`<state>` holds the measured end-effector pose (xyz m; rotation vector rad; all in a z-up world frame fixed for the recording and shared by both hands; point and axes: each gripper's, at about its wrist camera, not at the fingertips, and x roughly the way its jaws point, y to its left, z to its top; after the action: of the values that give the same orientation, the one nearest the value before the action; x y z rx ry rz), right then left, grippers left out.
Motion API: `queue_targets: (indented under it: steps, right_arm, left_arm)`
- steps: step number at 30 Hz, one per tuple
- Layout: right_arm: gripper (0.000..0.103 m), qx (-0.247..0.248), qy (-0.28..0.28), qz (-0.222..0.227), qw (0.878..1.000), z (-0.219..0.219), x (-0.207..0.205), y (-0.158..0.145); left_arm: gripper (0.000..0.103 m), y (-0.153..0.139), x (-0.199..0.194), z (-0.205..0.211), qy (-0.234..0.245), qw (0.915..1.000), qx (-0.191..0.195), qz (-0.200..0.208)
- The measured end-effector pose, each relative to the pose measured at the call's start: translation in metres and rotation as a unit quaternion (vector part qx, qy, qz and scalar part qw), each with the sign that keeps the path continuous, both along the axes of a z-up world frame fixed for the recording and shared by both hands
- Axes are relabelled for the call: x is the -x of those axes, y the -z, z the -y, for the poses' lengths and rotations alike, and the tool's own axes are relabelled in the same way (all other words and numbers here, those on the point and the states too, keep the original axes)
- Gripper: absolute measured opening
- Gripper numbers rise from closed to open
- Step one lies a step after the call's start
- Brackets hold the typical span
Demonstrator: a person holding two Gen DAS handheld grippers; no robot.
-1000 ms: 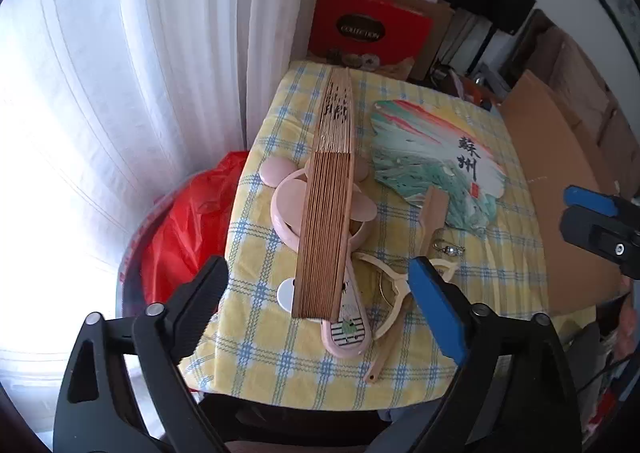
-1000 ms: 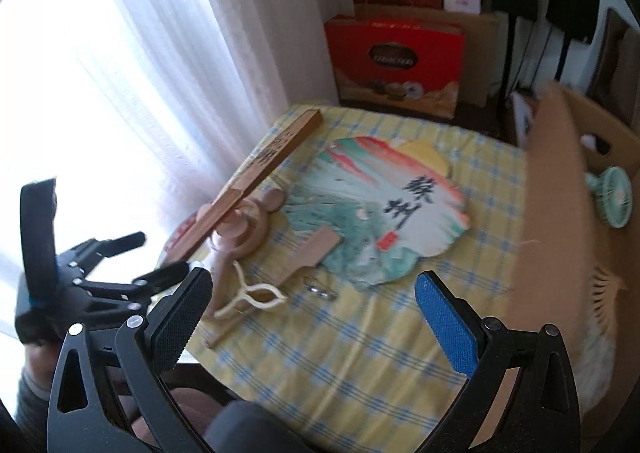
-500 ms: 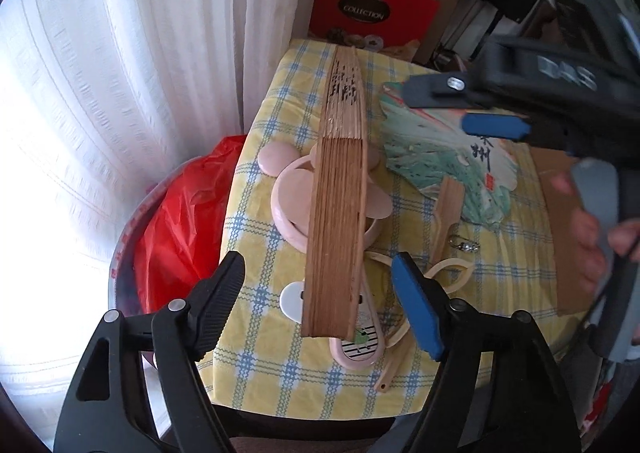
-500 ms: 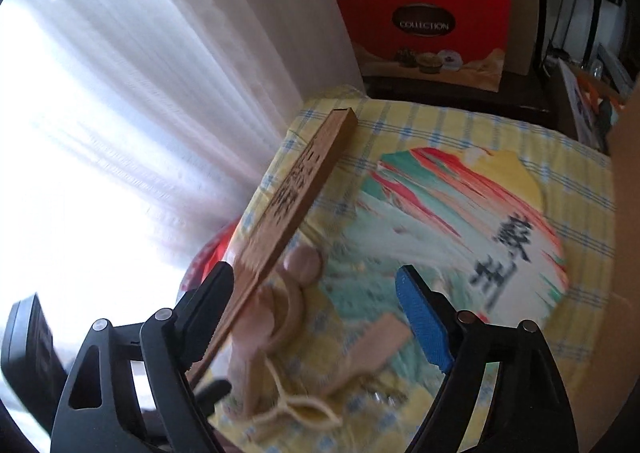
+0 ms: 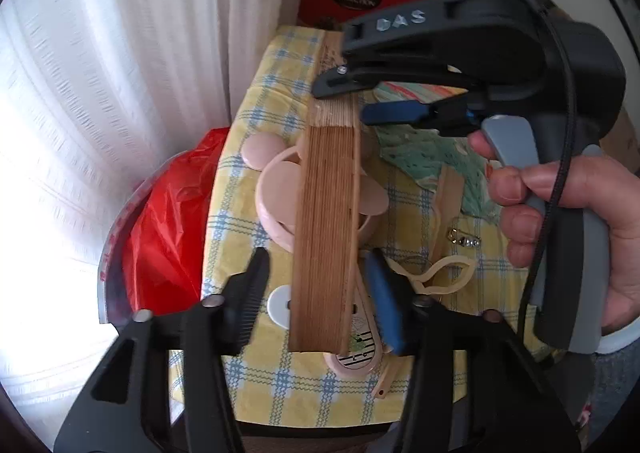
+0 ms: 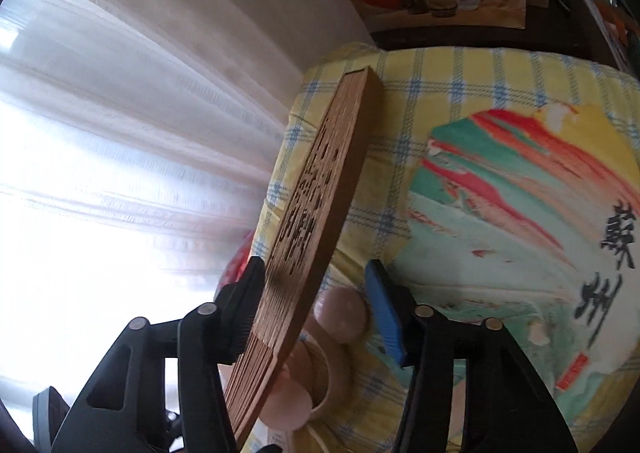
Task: Organize objects
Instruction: 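Close the left tool on the wooden folding fan's side, then lift the wooden fan with the left tool and carry it into the box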
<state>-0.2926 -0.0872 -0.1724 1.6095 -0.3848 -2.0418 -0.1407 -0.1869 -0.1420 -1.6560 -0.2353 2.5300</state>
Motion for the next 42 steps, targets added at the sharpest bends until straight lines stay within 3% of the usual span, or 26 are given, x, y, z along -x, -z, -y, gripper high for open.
queue_targets:
  steps: [3, 6, 19, 25, 32, 42]
  right_arm:
    - [0.041, 0.021, 0.006, 0.004, 1.0, 0.001, 0.0, 0.002]
    - [0.026, 0.042, 0.009, 0.009, 0.999, 0.001, 0.002, 0.001]
    - [0.021, 0.061, 0.01, -0.008, 0.998, -0.011, -0.011, -0.023]
    - [0.021, 0.079, 0.011, -0.034, 0.996, -0.034, -0.024, -0.058]
    - [0.021, 0.085, 0.027, -0.082, 0.993, -0.092, -0.045, -0.115]
    - [0.02, 0.064, 0.09, -0.123, 0.986, -0.21, -0.063, -0.163]
  left_arm:
    - [0.025, 0.004, 0.001, -0.001, 0.003, 1.0, -0.007, 0.003]
    - [0.025, 0.003, 0.001, 0.0, 0.007, 0.9998, -0.016, -0.003]
    - [0.025, -0.033, -0.016, -0.014, 0.025, 0.9982, -0.007, -0.055]
    - [0.025, -0.064, -0.028, -0.027, 0.042, 0.9956, -0.008, -0.084]
    - [0.025, -0.107, -0.037, -0.075, 0.073, 0.9897, -0.019, -0.122]
    - [0.025, -0.14, -0.047, -0.178, 0.145, 0.9768, -0.045, -0.151]
